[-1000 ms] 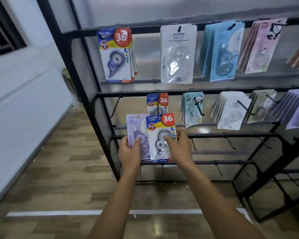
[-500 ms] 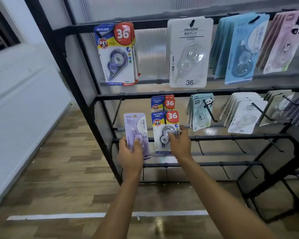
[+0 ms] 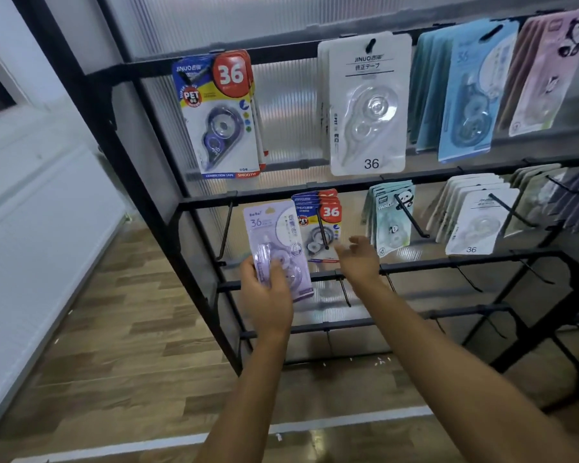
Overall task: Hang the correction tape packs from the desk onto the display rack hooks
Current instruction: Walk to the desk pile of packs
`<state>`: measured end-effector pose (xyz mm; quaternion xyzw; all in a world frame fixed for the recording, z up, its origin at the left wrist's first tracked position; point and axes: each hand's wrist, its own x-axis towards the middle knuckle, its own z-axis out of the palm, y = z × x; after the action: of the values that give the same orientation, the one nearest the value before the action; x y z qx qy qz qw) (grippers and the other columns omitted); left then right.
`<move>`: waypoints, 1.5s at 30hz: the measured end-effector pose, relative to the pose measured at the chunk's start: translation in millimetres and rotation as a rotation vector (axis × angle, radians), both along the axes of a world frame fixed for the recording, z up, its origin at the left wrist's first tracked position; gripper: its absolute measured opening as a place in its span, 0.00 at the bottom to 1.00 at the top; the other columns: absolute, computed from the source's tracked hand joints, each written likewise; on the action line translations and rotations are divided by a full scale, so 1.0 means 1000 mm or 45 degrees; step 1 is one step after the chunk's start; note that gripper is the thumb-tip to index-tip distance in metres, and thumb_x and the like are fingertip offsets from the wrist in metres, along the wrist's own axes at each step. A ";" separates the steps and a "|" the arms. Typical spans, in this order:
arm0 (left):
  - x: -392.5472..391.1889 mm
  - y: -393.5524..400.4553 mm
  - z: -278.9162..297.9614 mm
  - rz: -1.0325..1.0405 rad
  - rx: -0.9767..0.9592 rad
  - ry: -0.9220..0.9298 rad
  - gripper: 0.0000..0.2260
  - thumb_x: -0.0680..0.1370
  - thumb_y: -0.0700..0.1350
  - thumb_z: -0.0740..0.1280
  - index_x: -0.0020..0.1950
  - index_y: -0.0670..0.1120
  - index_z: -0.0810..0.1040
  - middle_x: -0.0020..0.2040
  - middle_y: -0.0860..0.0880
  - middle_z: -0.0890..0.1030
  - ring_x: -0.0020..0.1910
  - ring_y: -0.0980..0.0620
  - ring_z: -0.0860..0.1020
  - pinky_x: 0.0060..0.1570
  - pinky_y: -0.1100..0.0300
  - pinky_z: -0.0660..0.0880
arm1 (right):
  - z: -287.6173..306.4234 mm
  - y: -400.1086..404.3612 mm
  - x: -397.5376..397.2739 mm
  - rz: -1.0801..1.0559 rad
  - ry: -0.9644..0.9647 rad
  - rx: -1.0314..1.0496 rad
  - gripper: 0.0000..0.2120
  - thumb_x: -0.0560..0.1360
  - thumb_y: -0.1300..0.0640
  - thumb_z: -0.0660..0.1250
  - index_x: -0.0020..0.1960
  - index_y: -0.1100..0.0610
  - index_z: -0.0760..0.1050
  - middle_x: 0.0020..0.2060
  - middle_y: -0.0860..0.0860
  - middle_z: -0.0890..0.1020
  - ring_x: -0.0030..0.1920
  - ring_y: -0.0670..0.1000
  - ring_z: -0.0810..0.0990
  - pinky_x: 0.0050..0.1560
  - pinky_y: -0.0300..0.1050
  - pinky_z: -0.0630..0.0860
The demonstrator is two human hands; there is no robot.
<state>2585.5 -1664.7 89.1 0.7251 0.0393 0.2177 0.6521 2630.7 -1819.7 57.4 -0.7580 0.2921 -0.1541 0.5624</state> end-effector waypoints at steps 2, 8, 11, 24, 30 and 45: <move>-0.004 -0.008 0.003 -0.030 0.004 -0.049 0.05 0.78 0.43 0.66 0.54 0.48 0.75 0.43 0.59 0.79 0.40 0.69 0.78 0.36 0.76 0.71 | 0.005 0.001 -0.016 -0.050 -0.134 0.008 0.13 0.78 0.57 0.64 0.60 0.62 0.73 0.52 0.56 0.80 0.55 0.56 0.78 0.49 0.40 0.69; -0.018 -0.045 0.008 -0.263 0.019 -0.061 0.04 0.79 0.44 0.65 0.52 0.46 0.75 0.45 0.49 0.82 0.41 0.51 0.82 0.38 0.57 0.79 | 0.043 -0.003 -0.057 0.022 -0.425 0.272 0.10 0.81 0.55 0.58 0.47 0.54 0.76 0.42 0.51 0.83 0.44 0.51 0.82 0.51 0.51 0.78; -0.028 -0.072 0.008 -0.341 0.029 -0.101 0.05 0.79 0.43 0.66 0.53 0.45 0.76 0.45 0.50 0.81 0.42 0.54 0.80 0.40 0.59 0.78 | 0.054 -0.020 -0.078 0.106 -0.480 0.279 0.15 0.81 0.52 0.58 0.46 0.60 0.76 0.42 0.58 0.81 0.43 0.54 0.79 0.47 0.52 0.76; -0.090 -0.247 0.011 -0.672 0.096 -0.083 0.06 0.78 0.44 0.66 0.47 0.55 0.74 0.38 0.56 0.78 0.35 0.63 0.75 0.35 0.71 0.70 | 0.062 -0.187 -0.163 -0.040 -0.612 0.302 0.05 0.75 0.58 0.68 0.50 0.56 0.75 0.45 0.56 0.84 0.45 0.54 0.82 0.47 0.52 0.78; -0.112 -0.330 0.011 -0.771 0.243 -0.030 0.05 0.78 0.46 0.66 0.42 0.52 0.73 0.33 0.56 0.76 0.31 0.63 0.73 0.30 0.71 0.66 | 0.056 -0.275 -0.188 -0.128 -0.573 0.291 0.03 0.75 0.58 0.68 0.48 0.54 0.75 0.45 0.54 0.84 0.44 0.52 0.83 0.45 0.48 0.80; -0.135 -0.470 -0.001 -0.913 0.705 -0.063 0.16 0.77 0.46 0.66 0.65 0.52 0.73 0.53 0.53 0.81 0.48 0.54 0.78 0.42 0.65 0.69 | 0.034 -0.435 -0.207 -0.297 -0.405 0.081 0.04 0.76 0.56 0.67 0.43 0.51 0.73 0.40 0.52 0.82 0.42 0.51 0.81 0.42 0.44 0.77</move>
<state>2450.1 -2134.7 87.6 0.8345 -0.2897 -0.0023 0.4686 2424.0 -2254.3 91.0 -0.6669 0.2900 -0.3269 0.6035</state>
